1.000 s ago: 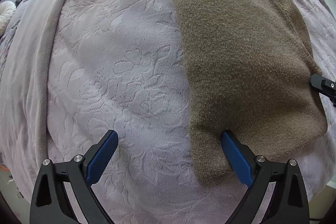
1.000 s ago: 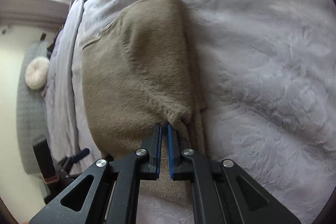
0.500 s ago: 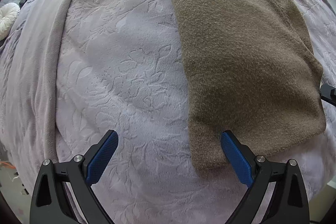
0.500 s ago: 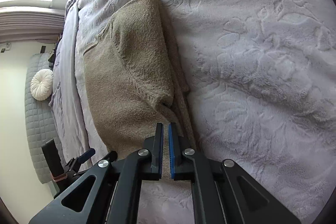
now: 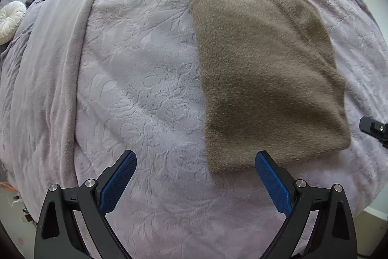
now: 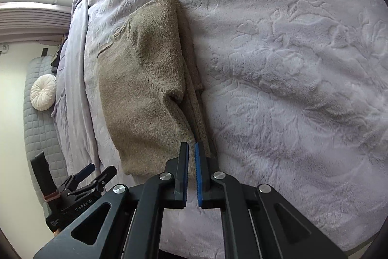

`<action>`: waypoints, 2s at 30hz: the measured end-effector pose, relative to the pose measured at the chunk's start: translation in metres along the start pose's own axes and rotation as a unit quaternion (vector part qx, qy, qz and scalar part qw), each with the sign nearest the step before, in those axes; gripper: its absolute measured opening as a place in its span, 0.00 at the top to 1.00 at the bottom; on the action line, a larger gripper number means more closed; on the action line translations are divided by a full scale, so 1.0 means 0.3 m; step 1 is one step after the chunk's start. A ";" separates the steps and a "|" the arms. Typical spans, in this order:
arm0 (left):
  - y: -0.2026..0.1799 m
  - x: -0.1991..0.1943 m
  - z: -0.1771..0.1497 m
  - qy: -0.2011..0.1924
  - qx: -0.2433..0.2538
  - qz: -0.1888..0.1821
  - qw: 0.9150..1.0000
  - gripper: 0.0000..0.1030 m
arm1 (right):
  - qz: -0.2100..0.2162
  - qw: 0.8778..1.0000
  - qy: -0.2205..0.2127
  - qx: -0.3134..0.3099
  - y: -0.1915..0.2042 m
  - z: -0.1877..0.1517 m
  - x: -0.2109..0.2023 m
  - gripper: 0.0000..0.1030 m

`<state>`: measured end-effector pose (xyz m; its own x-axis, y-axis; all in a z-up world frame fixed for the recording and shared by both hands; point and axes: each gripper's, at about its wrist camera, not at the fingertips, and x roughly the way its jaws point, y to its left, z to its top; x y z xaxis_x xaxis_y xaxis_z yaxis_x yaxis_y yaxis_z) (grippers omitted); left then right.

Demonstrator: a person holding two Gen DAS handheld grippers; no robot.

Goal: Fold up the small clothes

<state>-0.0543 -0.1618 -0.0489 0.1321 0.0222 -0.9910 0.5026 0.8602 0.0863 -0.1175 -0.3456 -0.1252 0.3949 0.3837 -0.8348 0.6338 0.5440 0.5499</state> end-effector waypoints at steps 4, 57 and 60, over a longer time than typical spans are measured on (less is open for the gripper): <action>0.007 -0.054 -0.010 -0.004 -0.006 -0.010 1.000 0.04 | -0.013 1.000 0.003 -0.020 0.020 -0.013 -0.021 0.93; 0.445 -0.142 -0.205 -0.033 -0.069 -0.087 0.993 0.01 | -0.086 0.992 -0.038 -0.079 0.393 -0.246 -0.060 0.28; 0.476 -0.096 -0.238 -0.013 -0.064 -0.099 0.993 0.01 | -0.091 0.992 -0.042 -0.076 0.408 -0.288 -0.040 0.28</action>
<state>-0.0473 -0.0033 -0.0155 0.0645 -0.1652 -0.9841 0.4085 0.9041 -0.1250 -0.1020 -0.2191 -0.0453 0.3409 0.2097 -0.9164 0.5947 0.7069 0.3830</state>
